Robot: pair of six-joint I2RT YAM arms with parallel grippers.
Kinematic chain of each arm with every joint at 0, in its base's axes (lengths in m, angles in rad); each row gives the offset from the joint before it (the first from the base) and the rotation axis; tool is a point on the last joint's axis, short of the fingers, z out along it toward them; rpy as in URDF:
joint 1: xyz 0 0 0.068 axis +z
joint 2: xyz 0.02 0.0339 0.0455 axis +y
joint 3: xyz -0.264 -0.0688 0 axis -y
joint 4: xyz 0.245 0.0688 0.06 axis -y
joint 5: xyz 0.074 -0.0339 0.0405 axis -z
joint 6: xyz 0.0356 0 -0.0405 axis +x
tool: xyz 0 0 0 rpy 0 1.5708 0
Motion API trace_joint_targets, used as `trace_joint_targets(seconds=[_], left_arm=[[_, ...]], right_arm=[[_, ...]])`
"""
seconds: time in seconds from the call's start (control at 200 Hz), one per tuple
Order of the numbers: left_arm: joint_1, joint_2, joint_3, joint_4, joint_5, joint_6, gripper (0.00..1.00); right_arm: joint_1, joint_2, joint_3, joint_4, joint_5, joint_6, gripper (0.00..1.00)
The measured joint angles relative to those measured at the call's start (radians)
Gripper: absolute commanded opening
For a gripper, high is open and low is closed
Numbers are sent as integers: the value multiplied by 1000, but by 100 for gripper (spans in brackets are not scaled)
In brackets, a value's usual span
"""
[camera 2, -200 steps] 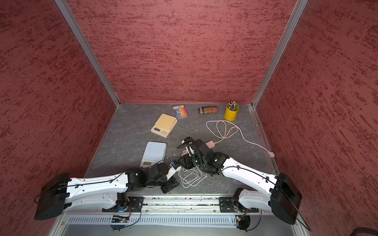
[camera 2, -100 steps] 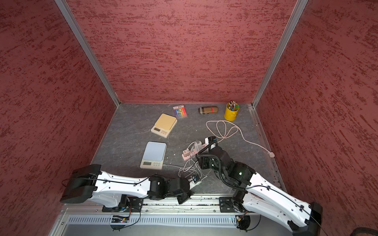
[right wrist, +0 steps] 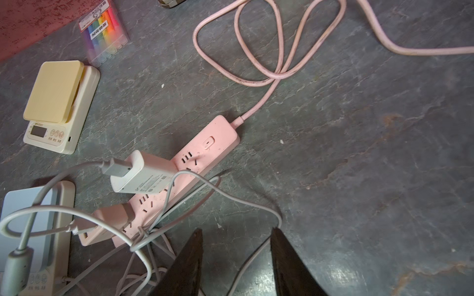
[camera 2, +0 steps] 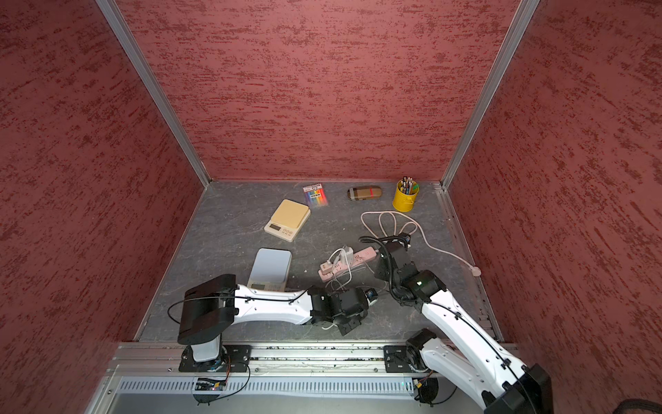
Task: Charge the electronic scale
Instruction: Pick up the charging cable from the center of the board.
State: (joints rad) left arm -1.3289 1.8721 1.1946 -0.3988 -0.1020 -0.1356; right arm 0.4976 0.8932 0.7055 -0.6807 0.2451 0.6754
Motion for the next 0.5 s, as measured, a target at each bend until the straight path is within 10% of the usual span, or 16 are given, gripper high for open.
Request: trace_joint_targets(seconds=[0.265, 0.501], left_arm=[[14, 92, 67, -21, 37, 32, 28], [21, 126, 105, -26, 64, 43, 1]], right_arm=[[-42, 28, 0, 32, -50, -60, 46], [-54, 32, -3, 48, -66, -80, 45]])
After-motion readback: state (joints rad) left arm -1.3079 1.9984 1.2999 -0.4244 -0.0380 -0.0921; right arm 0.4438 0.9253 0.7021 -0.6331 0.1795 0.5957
